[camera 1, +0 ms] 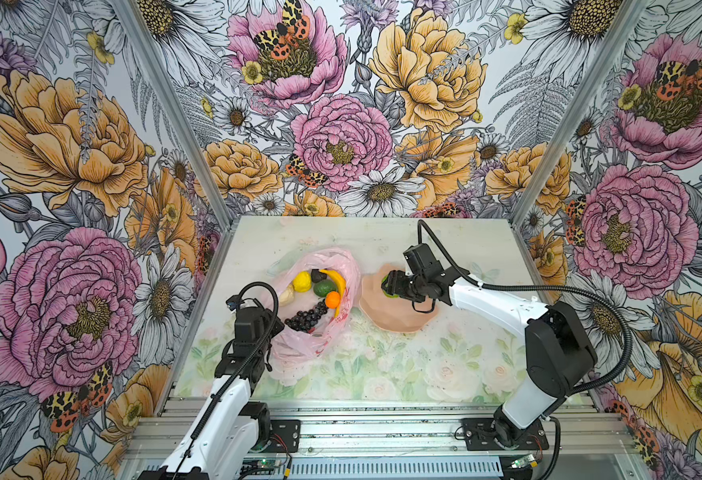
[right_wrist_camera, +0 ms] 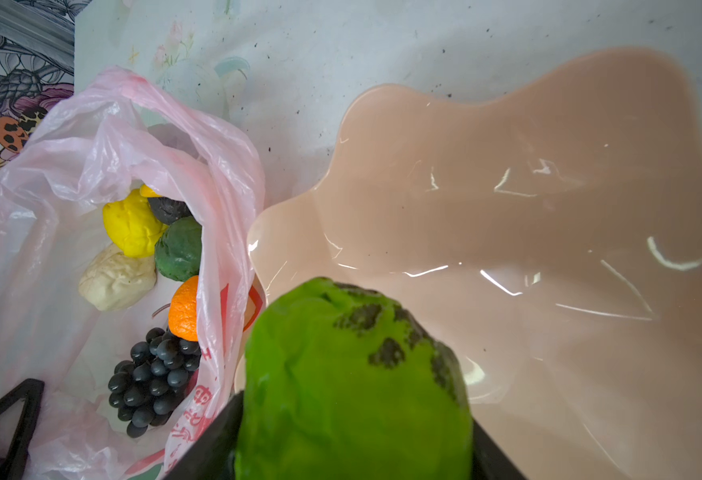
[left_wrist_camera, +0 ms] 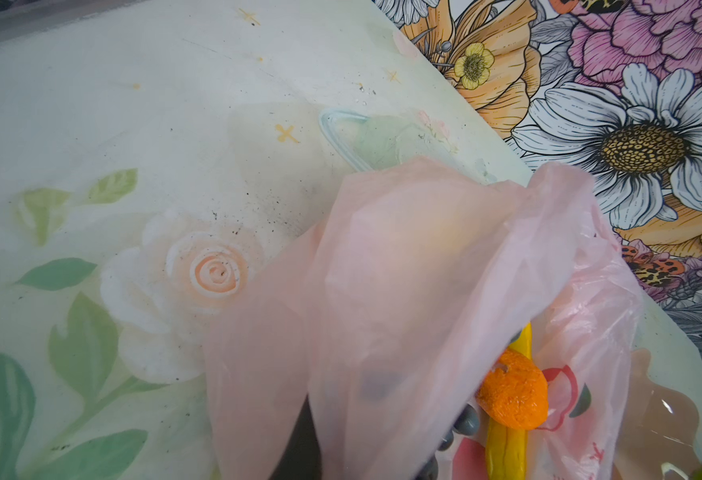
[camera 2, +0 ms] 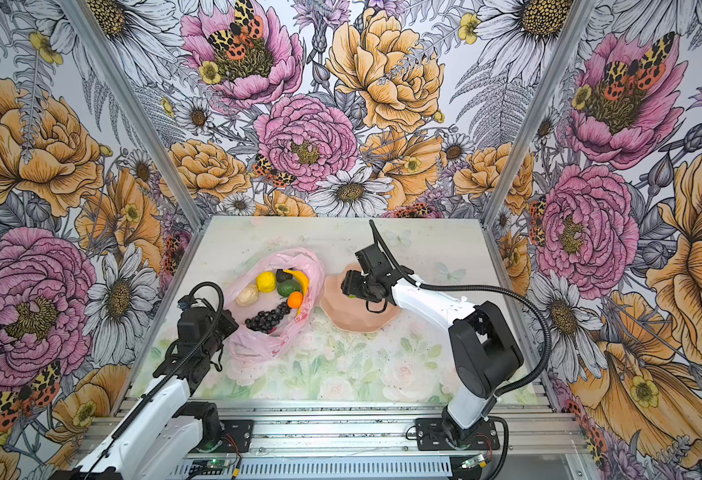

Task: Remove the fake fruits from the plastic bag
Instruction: 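Lift the lime-green fruit out of the bag and carry it over the pink bowl, then lower the lime-green fruit into the pink bowl and open the right gripper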

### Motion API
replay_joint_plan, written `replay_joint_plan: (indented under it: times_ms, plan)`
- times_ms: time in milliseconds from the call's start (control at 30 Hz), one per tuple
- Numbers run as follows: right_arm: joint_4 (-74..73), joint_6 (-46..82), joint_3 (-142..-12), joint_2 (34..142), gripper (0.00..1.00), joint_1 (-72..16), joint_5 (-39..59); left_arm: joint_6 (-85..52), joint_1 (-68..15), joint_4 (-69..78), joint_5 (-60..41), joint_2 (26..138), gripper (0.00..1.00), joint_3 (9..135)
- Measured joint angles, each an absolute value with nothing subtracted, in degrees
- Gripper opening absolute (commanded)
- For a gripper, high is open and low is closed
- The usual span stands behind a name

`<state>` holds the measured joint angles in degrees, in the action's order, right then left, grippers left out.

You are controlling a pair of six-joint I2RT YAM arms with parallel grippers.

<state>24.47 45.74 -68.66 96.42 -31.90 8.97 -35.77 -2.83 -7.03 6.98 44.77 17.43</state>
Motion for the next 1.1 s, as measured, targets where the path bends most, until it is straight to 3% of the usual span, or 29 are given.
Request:
replay_joint_plan:
  times_ms: [800, 1100]
  plan:
    - [13.1, 51.2, -63.2, 103.7, 0.60, -27.1, 17.6, -35.7, -2.8, -7.0, 7.2, 44.6, 0.16, 17.4]
    - [11.8, 51.7, -62.0, 103.9, 0.69, -26.2, 18.1, -35.6, -2.8, -7.2, 8.1, 44.2, 0.16, 17.4]
